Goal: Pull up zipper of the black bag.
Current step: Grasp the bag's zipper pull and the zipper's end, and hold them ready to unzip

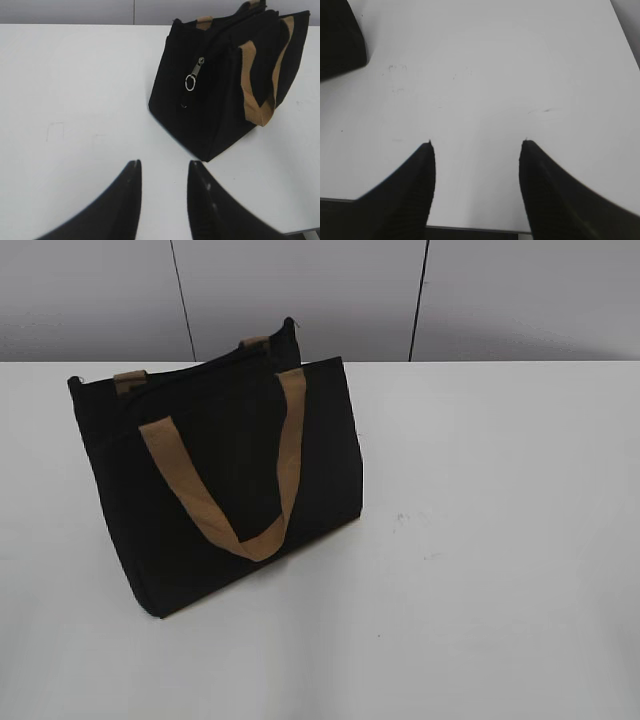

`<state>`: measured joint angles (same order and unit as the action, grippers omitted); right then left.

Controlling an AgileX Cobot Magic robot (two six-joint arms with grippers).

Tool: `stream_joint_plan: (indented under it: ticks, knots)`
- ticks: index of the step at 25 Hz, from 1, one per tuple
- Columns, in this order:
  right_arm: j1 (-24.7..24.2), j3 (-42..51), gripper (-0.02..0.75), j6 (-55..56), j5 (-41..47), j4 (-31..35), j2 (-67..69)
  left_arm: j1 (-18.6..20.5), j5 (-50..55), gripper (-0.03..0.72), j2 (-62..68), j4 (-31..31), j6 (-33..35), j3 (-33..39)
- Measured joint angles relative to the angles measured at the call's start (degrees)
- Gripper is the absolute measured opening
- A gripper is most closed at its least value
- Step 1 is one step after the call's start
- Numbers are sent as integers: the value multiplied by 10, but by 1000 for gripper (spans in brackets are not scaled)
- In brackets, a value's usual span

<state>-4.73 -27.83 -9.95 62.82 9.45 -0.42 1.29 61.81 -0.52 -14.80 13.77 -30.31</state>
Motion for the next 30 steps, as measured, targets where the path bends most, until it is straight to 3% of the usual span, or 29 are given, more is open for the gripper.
stream_joint_plan:
  ticks: [6,11,13,20,26,30]
  knots:
    - [0,0,421,0,0,0,0,0,0,258,0,0,0,0]
    - [0,0,421,0,0,0,0,0,0,428,9,0,0,0]
    - [0,0,421,0,0,0,0,0,-4,457,19,1,0,0]
    - [0,0,421,0,0,0,0,0,-33,465,146,18,9,-25]
    - [0,0,421,0,0,0,0,0,-134,456,278,-7,148,-25]
    - [0,0,421,0,0,0,0,0,-183,454,358,-98,290,-25]
